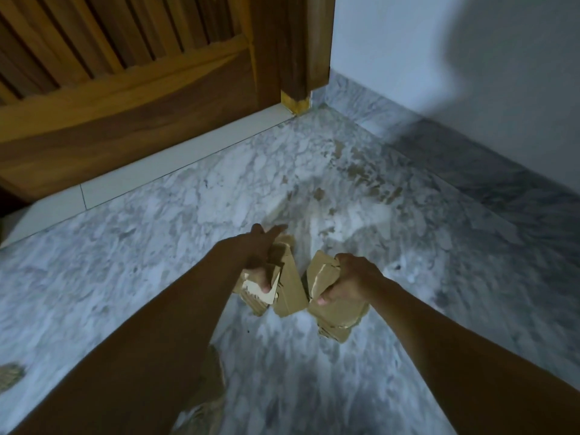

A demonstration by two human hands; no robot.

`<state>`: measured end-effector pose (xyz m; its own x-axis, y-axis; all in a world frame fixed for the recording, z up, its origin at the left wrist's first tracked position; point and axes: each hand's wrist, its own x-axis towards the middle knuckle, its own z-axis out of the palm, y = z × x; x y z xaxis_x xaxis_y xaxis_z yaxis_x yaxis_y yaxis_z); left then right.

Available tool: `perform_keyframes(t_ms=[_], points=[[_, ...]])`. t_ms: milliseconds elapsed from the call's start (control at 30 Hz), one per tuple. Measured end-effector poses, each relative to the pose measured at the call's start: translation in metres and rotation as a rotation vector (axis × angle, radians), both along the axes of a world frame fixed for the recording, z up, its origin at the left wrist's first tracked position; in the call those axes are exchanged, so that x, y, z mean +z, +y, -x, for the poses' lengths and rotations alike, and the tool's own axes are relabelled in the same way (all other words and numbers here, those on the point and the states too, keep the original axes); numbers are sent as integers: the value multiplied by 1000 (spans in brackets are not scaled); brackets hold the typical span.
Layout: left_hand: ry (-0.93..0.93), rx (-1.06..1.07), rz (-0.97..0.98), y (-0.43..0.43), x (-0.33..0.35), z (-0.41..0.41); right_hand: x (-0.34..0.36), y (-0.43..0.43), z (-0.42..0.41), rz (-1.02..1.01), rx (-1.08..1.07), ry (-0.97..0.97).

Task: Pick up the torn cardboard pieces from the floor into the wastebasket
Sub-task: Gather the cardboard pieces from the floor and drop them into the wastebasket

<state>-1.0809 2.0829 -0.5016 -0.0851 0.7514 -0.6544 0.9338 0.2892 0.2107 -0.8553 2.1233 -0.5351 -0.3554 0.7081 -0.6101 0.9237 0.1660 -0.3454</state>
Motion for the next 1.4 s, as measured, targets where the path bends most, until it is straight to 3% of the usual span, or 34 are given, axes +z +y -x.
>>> perform_keyframes(t_ms=[267,533,800,967,1200,1300,1400], points=[[93,-12,-104,-15,-19,-7,-4,-5,-10,-19,-10,101],[10,148,-84,-40,-25,-8,-5,-8,-22,78,-78,172],[-127,172,-187,-65,-28,-7,10,-9,-55,-53,-322,299],[-268,308,-235,-93,-28,-2,10,-33,-67,-17,-439,322],[-489,662,-400,-152,-24,22,49,-75,-84,260,-514,527],[-619,617,-378,-157,0,2,74,-104,-71,412,-537,730],[-828,516,-300,-158,35,-33,92,-136,-54,457,-698,850]])
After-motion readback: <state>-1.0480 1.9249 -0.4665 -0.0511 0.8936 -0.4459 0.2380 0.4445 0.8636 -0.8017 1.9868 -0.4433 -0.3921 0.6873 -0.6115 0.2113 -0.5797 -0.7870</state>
